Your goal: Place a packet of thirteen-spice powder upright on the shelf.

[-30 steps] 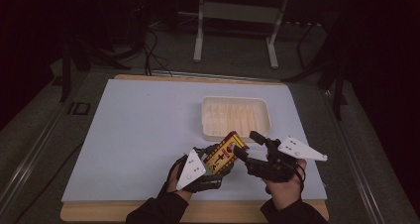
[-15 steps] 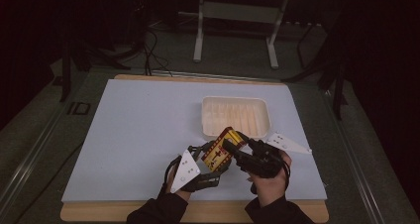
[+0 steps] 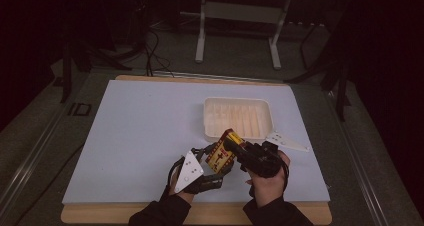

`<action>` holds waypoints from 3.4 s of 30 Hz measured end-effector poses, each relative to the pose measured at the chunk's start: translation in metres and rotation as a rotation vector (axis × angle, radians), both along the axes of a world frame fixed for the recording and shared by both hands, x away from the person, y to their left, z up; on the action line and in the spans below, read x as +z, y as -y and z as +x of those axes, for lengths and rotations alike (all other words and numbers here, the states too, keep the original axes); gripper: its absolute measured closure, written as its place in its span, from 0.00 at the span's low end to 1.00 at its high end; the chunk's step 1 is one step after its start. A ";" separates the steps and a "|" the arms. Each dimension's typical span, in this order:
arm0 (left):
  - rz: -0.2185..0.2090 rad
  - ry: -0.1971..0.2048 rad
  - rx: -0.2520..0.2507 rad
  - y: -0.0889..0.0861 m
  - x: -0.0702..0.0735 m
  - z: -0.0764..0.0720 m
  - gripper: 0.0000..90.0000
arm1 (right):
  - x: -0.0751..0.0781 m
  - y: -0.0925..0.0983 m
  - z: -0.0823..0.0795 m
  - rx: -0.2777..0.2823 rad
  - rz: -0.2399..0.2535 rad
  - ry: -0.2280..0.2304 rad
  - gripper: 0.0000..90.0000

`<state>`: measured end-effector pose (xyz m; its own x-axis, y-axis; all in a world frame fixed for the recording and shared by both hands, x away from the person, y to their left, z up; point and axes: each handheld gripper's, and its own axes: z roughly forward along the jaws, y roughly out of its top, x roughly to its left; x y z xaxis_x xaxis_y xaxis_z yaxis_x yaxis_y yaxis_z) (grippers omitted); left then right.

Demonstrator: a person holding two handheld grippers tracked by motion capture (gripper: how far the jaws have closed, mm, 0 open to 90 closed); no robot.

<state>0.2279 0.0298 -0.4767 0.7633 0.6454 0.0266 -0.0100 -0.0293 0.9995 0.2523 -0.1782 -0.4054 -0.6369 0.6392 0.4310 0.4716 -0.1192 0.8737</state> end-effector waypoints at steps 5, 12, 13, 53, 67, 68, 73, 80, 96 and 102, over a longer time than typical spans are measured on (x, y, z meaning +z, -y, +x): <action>0.007 0.007 0.029 0.000 0.003 0.000 0.36 | 0.004 -0.004 0.001 0.004 -0.021 0.010 0.75; 0.044 -0.017 0.046 -0.001 0.009 -0.002 0.20 | 0.008 -0.008 0.004 0.017 -0.052 0.039 0.75; 0.035 -0.031 0.054 -0.001 0.009 -0.002 0.16 | 0.008 -0.009 0.005 0.017 -0.052 0.039 0.75; 0.067 -0.214 0.155 -0.037 -0.008 -0.011 0.02 | 0.049 0.021 0.072 -0.355 -0.264 0.313 0.75; 0.068 -0.225 0.175 -0.038 -0.012 -0.009 0.02 | 0.021 0.019 0.106 -0.509 -0.320 0.300 0.75; 0.072 -0.226 0.172 -0.038 -0.012 -0.009 0.02 | 0.018 0.018 0.107 -0.516 -0.315 0.296 0.75; 0.093 -0.210 0.170 -0.035 -0.013 -0.010 0.02 | 0.006 0.015 0.117 -0.547 -0.317 0.283 0.75; 0.088 -0.212 0.166 -0.035 -0.013 -0.009 0.02 | -0.012 0.015 0.127 -0.577 -0.311 0.245 0.75; 0.089 -0.221 0.165 -0.036 -0.014 -0.008 0.02 | -0.046 0.023 0.137 -0.590 -0.300 0.151 0.76; 0.092 -0.221 0.161 -0.036 -0.014 -0.008 0.02 | -0.047 0.025 0.134 -0.605 -0.295 0.153 0.75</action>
<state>0.2198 0.0660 -0.4903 0.6449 0.7615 -0.0649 0.2203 -0.1039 0.9699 0.3867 -0.2028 -0.4526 -0.1706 0.9782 0.1184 0.2660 -0.0700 0.9614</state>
